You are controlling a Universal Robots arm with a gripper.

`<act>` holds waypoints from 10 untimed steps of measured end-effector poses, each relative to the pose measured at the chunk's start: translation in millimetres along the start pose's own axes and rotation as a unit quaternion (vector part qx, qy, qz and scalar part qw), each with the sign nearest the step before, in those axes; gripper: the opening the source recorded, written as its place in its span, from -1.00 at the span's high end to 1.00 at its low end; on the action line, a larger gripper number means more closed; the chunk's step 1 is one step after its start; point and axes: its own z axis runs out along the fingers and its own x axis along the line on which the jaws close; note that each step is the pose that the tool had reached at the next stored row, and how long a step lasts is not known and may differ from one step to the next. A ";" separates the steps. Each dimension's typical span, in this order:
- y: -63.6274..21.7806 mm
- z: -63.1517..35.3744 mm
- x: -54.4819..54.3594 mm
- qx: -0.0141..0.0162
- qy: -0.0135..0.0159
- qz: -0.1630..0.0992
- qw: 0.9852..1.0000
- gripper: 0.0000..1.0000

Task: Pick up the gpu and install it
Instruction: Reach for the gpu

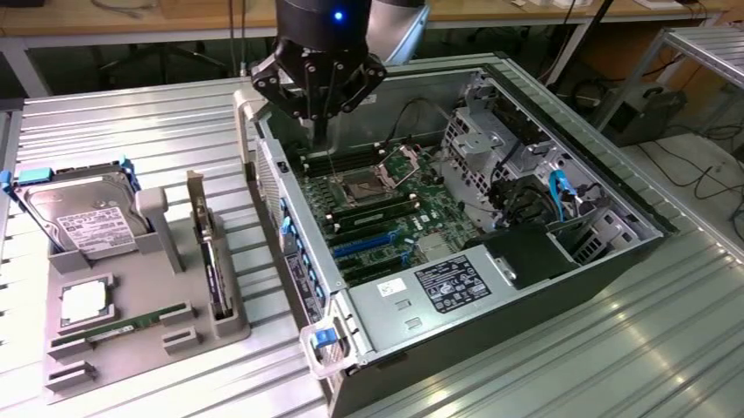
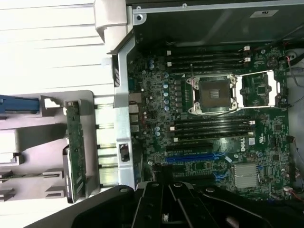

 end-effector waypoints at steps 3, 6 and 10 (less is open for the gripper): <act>-4.4 -0.3 15.9 0.000 0.000 0.000 1.000 0.79; -6.8 0.5 28.9 0.000 0.000 0.000 1.000 0.79; -10.3 3.7 48.6 0.000 -0.001 0.000 1.000 0.79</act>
